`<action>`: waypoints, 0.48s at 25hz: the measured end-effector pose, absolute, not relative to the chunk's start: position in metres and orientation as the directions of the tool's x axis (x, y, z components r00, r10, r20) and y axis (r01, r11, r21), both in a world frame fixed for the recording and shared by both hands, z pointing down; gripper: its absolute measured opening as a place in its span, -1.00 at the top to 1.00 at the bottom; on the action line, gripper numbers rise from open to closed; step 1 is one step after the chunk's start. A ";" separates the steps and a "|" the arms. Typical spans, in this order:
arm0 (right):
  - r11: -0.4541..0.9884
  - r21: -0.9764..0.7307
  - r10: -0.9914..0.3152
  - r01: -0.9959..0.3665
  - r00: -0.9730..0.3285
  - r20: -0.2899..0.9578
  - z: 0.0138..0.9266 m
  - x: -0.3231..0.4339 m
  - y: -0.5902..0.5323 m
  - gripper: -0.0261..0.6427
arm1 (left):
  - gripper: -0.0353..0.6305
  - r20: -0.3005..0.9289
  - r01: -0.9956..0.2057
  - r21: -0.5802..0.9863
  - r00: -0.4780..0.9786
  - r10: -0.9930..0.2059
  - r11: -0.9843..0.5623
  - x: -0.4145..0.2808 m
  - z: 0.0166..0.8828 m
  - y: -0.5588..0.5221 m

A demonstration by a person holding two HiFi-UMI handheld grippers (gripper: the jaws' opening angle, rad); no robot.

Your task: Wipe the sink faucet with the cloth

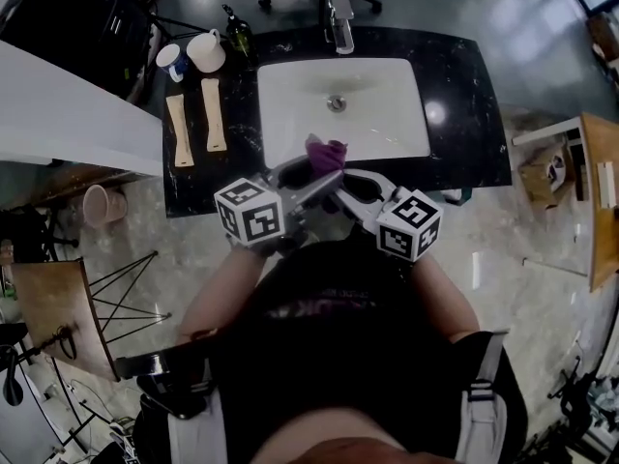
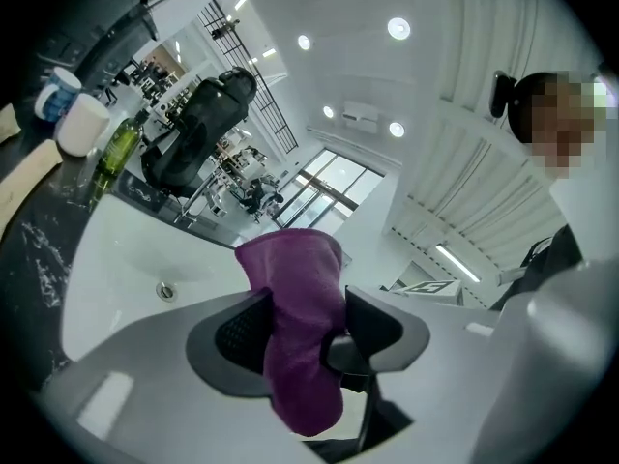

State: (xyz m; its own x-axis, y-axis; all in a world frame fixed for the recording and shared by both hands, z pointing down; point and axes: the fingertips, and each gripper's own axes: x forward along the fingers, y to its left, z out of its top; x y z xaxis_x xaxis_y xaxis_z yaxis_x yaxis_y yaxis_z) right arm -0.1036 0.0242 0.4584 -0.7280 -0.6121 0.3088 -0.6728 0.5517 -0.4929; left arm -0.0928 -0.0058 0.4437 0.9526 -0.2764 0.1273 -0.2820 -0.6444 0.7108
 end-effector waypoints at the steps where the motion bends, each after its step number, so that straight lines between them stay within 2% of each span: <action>1: 0.558 -0.490 -0.605 -0.670 -0.733 0.313 0.459 -0.106 0.025 0.68 | 0.21 0.132 -0.288 0.710 0.951 -0.280 -0.642 -0.094 0.445 -0.006; 8: 0.579 -0.494 -0.569 -0.649 -0.755 0.326 0.461 -0.114 0.021 0.62 | 0.51 0.119 -0.309 0.735 0.935 -0.335 -0.604 -0.104 0.447 -0.012; 12: 0.571 -0.506 -0.575 -0.646 -0.755 0.315 0.462 -0.108 0.017 0.55 | 0.58 0.110 -0.319 0.758 0.922 -0.371 -0.569 -0.107 0.450 -0.021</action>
